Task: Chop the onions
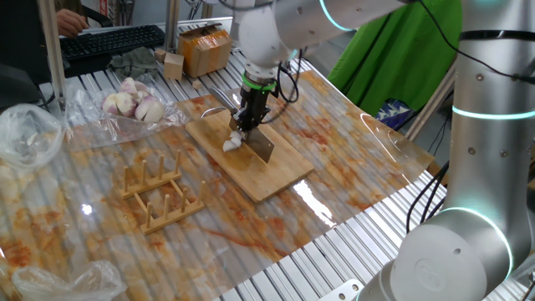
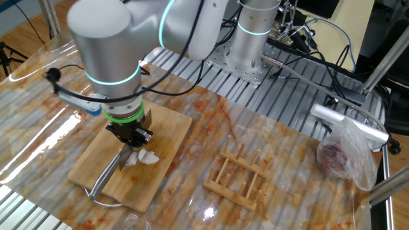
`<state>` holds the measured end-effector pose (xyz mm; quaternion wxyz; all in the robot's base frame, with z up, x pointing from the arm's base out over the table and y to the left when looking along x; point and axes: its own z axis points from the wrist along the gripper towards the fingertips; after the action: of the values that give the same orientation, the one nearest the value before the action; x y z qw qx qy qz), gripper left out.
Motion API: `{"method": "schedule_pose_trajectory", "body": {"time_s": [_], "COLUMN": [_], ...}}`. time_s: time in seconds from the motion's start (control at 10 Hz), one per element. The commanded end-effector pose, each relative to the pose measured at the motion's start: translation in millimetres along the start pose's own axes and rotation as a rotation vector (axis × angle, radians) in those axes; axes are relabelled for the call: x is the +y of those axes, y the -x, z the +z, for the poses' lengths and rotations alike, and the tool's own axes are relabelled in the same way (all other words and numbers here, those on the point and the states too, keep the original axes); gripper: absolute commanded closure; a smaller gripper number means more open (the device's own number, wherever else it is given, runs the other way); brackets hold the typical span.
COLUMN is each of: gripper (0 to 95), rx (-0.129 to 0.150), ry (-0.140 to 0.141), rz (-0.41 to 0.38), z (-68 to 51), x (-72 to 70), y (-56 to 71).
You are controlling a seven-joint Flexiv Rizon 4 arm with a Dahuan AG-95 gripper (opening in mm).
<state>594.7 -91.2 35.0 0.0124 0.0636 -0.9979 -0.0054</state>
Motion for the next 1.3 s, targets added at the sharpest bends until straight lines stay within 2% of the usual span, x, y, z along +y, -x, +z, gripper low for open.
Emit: {"method": "schedule_pose_trajectory", "body": {"time_s": [0.1, 0.3, 0.5, 0.7, 0.8, 1.1, 1.3], "gripper": [95.0, 95.0, 95.0, 95.0, 95.0, 95.0, 95.0], "rx": [0.001, 0.0, 0.006, 0.006, 0.007, 0.024, 0.021], "ry": [0.001, 0.001, 0.008, 0.011, 0.011, 0.006, -0.007], "rz": [0.004, 0.011, 0.034, 0.041, 0.044, 0.07, 0.084], "z": [-0.7, -0.1, -8.3, -11.1, -14.3, -35.7, -39.2], "x": [0.6, 1.1, 4.1, 6.1, 6.4, 5.1, -5.3], "y": [1.3, 0.1, 0.5, 1.0, 1.4, 2.6, -0.8]}}
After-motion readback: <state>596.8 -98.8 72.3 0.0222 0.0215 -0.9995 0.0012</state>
